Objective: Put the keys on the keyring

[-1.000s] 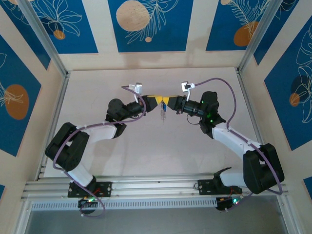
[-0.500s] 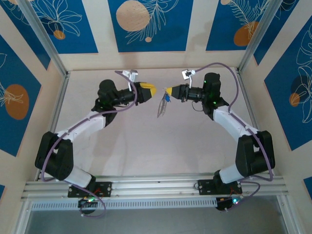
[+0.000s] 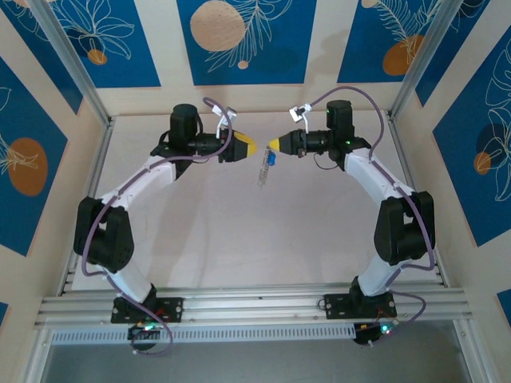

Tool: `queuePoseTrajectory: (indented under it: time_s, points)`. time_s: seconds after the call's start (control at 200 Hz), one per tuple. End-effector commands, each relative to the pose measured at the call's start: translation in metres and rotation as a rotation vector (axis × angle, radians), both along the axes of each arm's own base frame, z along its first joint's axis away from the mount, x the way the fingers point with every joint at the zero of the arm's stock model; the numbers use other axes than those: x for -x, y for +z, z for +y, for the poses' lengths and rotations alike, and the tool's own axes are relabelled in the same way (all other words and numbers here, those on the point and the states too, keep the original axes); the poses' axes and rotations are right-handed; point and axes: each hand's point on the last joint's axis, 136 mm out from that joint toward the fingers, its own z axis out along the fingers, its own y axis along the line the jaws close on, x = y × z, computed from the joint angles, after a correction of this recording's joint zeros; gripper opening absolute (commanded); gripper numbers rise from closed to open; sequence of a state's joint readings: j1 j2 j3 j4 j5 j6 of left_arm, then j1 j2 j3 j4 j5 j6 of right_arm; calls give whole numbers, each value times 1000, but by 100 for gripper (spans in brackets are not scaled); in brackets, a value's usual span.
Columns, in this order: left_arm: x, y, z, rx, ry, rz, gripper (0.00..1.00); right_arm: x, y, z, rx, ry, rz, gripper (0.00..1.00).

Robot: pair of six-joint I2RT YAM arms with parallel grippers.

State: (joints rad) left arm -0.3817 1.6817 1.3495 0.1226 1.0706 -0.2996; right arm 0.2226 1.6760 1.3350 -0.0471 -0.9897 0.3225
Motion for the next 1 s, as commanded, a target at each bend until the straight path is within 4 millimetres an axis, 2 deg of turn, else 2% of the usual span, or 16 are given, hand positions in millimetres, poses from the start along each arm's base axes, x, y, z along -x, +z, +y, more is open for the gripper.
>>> queuePoseTrajectory:
  time_s: [0.0, 0.76, 0.995]
  points:
    - [7, 0, 0, -4, -75, 3, 45, 11, 1, 5, -12, 72, 19, 0]
    - [-1, -18, -6, -18, -91, 38, 41, 20, -2, 23, -5, 123, 16, 0]
    - [-1, -20, -10, -10, -103, 48, 34, 20, -4, 26, -3, 124, 15, 0]
